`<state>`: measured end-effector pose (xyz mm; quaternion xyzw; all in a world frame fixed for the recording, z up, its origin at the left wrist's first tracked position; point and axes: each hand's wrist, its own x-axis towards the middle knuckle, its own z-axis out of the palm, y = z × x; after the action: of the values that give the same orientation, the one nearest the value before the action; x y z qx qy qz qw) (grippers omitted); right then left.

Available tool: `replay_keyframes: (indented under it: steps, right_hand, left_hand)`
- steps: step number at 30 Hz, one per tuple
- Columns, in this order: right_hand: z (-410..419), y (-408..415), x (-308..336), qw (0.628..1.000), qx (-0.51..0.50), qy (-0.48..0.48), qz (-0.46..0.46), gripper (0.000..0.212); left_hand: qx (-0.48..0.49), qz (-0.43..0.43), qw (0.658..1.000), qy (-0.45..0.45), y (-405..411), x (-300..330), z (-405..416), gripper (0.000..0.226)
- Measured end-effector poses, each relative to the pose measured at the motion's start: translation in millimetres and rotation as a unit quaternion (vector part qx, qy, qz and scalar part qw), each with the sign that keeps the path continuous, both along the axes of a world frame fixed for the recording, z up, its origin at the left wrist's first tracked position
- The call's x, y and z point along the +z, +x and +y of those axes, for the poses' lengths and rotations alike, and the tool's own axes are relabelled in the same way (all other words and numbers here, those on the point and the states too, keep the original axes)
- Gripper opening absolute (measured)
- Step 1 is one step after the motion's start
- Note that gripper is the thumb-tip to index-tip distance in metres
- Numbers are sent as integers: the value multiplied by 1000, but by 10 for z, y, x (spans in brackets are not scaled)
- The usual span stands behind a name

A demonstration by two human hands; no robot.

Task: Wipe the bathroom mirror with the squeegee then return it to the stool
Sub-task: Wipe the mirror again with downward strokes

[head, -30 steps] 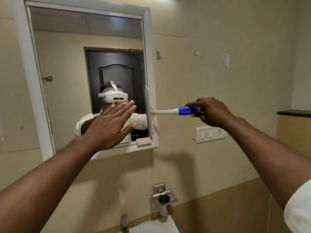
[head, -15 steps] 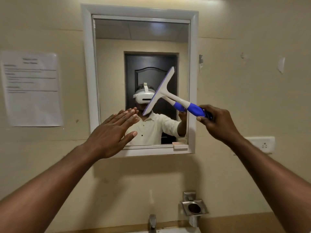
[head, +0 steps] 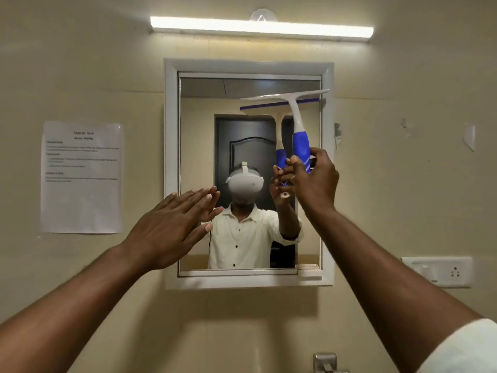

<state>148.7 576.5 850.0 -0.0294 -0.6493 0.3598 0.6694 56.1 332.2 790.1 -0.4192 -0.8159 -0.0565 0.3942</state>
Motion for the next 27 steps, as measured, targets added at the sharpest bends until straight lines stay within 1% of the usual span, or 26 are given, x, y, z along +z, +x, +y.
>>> replay_keyframes:
  steps: [4, 8, 12, 17, 27]
  right_hand:
    - [-91, -85, 280, 999, 15, -29, 26, 35]
    - [-106, -121, 397, 1000, 5, -24, 19, 37]
    - [-87, -143, 435, 1000, 0, -8, 9, 39]
    - [-94, -175, 457, 1000, 11, -13, 6, 41]
    - [-119, -208, 515, 998, 46, -50, -13, 38]
  left_hand:
    - [2, 40, 999, 25, 4, 329, 110, 64]
    - [5, 57, 998, 35, 8, 477, 185, 66]
    - [-6, 62, 998, 33, 4, 447, 208, 67]
    - [-13, 58, 998, 26, -53, 371, 174, 68]
    - [-17, 45, 998, 33, -115, 330, 91, 64]
